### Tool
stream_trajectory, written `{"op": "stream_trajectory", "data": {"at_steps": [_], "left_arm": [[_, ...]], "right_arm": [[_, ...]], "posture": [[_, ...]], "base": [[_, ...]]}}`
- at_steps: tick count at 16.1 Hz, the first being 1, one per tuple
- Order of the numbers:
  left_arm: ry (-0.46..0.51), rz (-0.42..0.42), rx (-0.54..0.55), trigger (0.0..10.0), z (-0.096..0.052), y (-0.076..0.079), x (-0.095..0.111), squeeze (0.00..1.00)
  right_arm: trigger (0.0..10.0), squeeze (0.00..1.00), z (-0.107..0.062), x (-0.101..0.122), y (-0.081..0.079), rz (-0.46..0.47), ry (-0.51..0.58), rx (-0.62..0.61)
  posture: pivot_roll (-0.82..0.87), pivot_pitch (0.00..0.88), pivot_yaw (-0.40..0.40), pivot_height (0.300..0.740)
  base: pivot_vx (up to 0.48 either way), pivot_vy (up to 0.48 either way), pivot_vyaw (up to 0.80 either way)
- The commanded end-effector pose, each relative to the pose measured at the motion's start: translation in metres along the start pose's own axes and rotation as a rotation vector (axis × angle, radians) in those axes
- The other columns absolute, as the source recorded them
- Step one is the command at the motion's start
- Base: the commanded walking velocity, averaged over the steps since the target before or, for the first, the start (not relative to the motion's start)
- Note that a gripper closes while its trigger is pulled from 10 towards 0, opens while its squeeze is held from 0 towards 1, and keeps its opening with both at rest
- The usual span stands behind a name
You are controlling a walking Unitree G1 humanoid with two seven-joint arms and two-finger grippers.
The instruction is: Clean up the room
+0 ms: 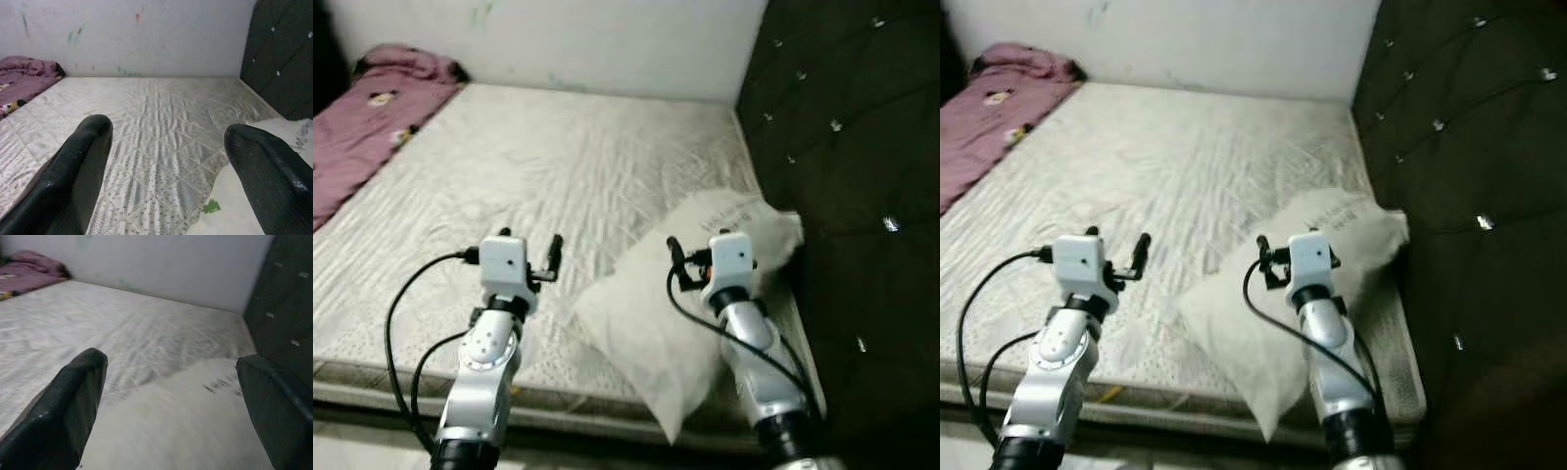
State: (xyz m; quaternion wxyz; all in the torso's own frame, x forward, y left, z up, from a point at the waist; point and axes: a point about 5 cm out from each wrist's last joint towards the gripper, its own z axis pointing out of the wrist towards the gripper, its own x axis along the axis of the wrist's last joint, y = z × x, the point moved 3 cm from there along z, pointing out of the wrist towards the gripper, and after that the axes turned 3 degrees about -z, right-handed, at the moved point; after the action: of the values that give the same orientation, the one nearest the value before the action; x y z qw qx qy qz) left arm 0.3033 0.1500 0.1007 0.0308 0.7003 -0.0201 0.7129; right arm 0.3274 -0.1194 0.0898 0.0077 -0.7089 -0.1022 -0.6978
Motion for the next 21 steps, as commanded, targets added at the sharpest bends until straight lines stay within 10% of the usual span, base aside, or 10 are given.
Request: {"op": "stream_trajectory", "data": {"at_steps": [1, 9, 21], "left_arm": [[-0.003, 0.016, 0.026, 10.0, -0.002, -0.006, 0.002, 0.0], [-0.003, 0.049, 0.112, 10.0, -0.014, -0.024, 0.004, 0.0], [-0.041, 0.05, 0.132, 10.0, -0.021, -0.03, 0.0, 0.0]], "right_arm": [[10.0, 0.0, -0.001, -0.001, 0.006, 0.002, -0.01, -0.014], [10.0, 0.0, -0.001, 0.002, 0.006, -0.001, -0.003, -0.006], [10.0, 0.0, -0.003, 0.006, 0.003, 0.025, 0.004, 0.009]], "posture": [[0.04, 0.0, -0.012, 0.74], [0.05, 0.017, -0.027, 0.74], [0.05, 0.054, -0.019, 0.681]], "base": [[0.0, 0.0, -0.8], [0.0, 0.0, -0.76], [0.0, 0.0, 0.0]]}}
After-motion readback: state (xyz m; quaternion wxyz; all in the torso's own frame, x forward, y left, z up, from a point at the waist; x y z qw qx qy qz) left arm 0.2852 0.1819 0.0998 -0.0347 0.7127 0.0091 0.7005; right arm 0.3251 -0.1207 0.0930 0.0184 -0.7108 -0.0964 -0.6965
